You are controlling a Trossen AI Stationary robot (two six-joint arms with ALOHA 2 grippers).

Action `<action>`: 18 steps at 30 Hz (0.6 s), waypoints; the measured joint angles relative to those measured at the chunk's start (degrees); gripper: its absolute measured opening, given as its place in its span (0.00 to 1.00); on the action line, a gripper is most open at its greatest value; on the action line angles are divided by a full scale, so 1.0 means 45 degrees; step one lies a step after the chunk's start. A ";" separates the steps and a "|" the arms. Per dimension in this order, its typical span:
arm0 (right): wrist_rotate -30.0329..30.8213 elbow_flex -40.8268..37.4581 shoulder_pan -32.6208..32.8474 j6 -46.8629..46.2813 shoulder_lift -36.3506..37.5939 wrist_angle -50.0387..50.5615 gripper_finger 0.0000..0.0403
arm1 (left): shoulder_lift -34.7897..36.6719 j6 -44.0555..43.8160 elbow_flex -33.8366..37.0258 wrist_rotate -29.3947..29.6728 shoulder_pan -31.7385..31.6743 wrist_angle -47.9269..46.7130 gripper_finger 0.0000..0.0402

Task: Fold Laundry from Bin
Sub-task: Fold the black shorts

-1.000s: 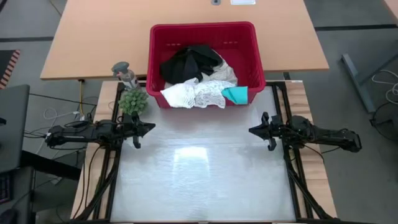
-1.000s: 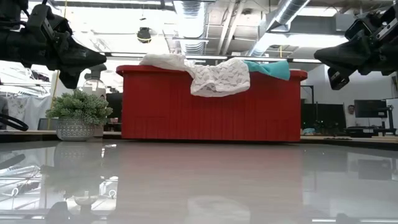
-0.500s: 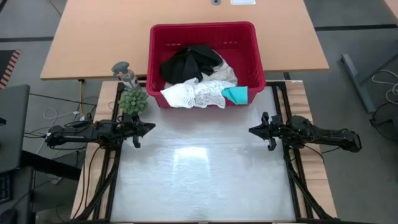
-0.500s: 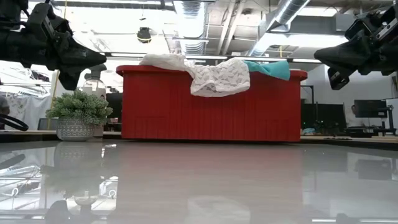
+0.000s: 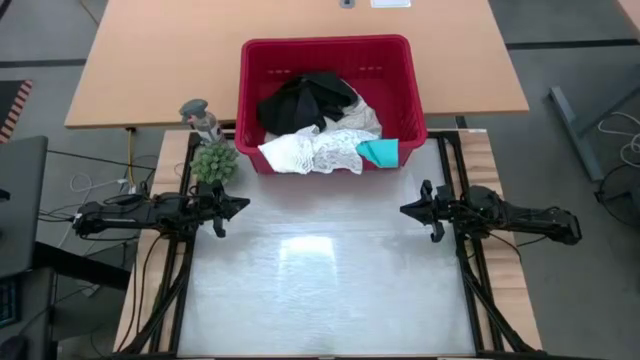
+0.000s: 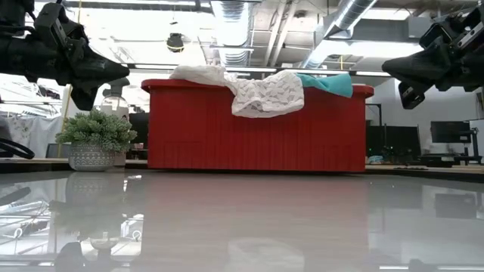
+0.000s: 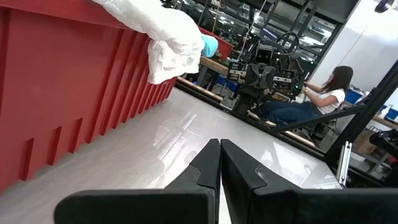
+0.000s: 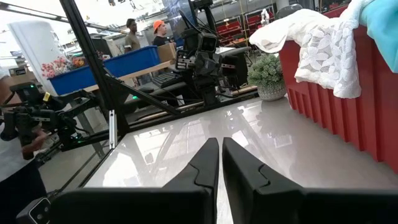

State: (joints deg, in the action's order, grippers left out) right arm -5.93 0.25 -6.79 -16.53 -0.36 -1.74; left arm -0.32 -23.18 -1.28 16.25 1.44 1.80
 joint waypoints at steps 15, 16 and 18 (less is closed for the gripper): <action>0.0000 0.0004 0.0005 0.0000 0.0002 0.0000 0.12 | -0.0014 -0.0105 0.0000 0.0156 -0.0012 -0.0005 0.00; 0.0000 0.0003 0.0002 0.0000 0.0002 0.0000 0.12 | -0.0014 -0.0072 0.0000 0.0160 -0.0007 -0.0010 0.00; -0.0002 0.0002 0.0004 0.0000 0.0002 0.0000 0.12 | -0.0014 -0.0067 0.0000 0.0164 -0.0009 -0.0010 0.00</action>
State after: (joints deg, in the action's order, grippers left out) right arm -5.94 0.26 -6.77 -16.53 -0.35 -1.74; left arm -0.38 -23.48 -1.28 16.99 1.40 1.76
